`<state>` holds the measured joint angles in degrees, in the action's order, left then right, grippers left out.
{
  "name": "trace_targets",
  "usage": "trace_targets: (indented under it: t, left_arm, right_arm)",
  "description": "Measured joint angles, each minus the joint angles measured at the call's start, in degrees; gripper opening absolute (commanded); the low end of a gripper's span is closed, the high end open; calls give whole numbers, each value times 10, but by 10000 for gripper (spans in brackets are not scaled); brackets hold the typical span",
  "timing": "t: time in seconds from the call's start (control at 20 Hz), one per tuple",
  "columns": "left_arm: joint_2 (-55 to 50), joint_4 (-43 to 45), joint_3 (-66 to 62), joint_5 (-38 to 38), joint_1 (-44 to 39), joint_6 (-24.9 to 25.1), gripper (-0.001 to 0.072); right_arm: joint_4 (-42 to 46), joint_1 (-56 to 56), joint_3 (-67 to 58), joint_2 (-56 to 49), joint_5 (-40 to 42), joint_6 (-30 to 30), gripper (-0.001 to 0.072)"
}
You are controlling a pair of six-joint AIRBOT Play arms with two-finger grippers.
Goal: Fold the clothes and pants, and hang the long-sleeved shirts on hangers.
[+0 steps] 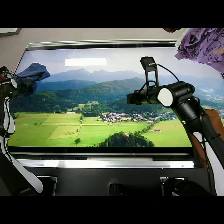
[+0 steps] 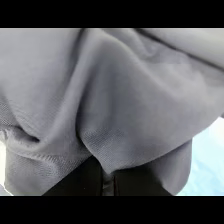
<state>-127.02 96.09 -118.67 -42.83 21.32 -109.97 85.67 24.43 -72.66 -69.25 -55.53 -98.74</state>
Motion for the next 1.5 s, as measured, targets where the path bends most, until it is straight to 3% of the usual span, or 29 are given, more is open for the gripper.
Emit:
trace_targets:
  t: [0.3, 0.5, 0.75, 1.0, 1.05, 1.15, 1.2, 1.25, 1.35, 1.5]
  left_arm:
    - [76, -91, 23, -122, -41, 117, 9]
    - [209, -163, 117, -206, -112, 154, 9]
    - [454, -230, 361, -247, -246, 129, 10]
    - [636, -291, 583, -209, -443, 15, 13]
    - [650, -297, 619, -189, -485, -13, 55]
    - [659, -302, 677, -144, -549, -63, 420]
    - [659, -304, 702, -123, -573, -86, 569]
    - [659, -305, 720, -106, -589, -101, 630]
    - [664, -307, 739, -90, -597, -118, 630]
    - [688, -304, 738, -99, -563, -105, 689]
  right_arm:
    - [0, 0, 0, 0, 0, 2, 22]
    - [0, 0, 0, 0, 0, 1, 22]
    - [0, 0, 0, 0, 0, 0, 22]
    - [0, 0, 0, 0, 0, 0, 22]
    - [0, 0, 0, 0, 0, 0, 22]
    - [0, 0, 0, 0, 0, 0, 22]
    - [0, 0, 0, 0, 0, 0, 22]
    - [0, 0, 0, 0, 0, 0, 22]
    - [0, 0, 0, 0, 0, 0, 22]
    - [0, 0, 0, 0, 0, 0, 22]
